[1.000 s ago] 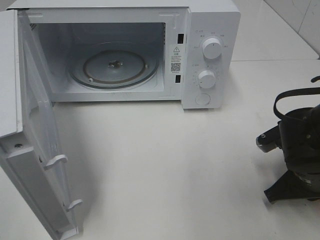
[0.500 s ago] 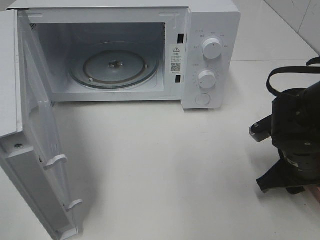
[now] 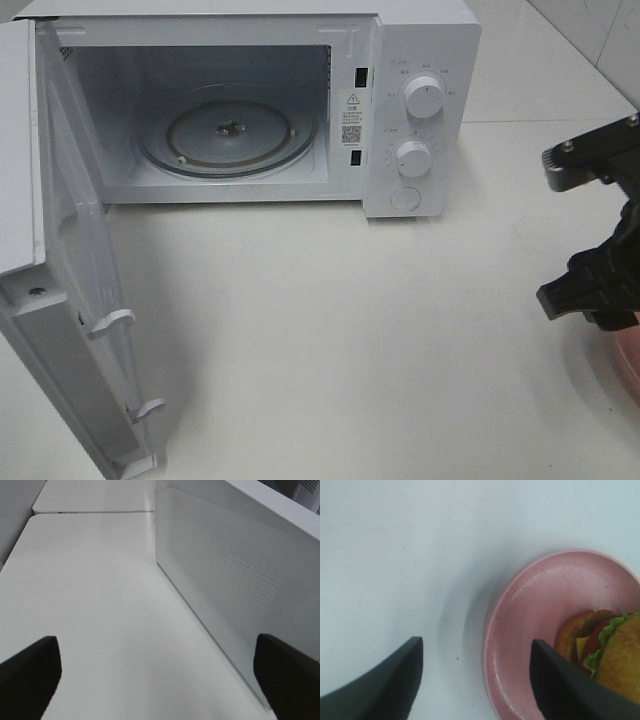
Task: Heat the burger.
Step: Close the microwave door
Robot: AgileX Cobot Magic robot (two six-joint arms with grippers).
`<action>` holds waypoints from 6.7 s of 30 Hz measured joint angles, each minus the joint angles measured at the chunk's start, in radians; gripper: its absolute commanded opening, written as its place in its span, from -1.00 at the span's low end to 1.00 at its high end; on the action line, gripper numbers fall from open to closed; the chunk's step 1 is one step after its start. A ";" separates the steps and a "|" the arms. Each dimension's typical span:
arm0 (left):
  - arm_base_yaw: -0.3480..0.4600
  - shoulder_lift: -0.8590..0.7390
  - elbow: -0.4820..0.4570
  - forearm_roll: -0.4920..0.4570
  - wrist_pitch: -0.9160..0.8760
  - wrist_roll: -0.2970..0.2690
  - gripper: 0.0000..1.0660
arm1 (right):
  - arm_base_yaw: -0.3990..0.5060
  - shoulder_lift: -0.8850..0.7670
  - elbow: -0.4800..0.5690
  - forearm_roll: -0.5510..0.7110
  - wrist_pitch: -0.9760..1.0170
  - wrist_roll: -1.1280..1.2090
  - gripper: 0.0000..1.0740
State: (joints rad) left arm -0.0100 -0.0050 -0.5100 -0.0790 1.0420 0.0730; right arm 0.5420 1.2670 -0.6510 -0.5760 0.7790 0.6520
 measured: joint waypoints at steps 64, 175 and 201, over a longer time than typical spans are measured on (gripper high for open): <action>0.000 0.000 0.000 0.000 0.000 0.000 0.88 | -0.380 -1.272 0.146 0.433 0.246 -0.523 0.42; -0.002 1.100 0.350 0.366 -1.696 -0.193 -1.00 | -0.381 -1.272 0.146 0.433 0.239 -0.522 0.42; -0.068 1.464 0.276 0.648 -2.060 -0.364 -1.00 | -0.381 -1.272 0.146 0.433 0.239 -0.522 0.42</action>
State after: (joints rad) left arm -0.0780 1.4590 -0.2340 0.5690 -1.0180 -0.2910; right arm 0.1610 -0.0050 -0.5050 -0.1430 1.0180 0.1300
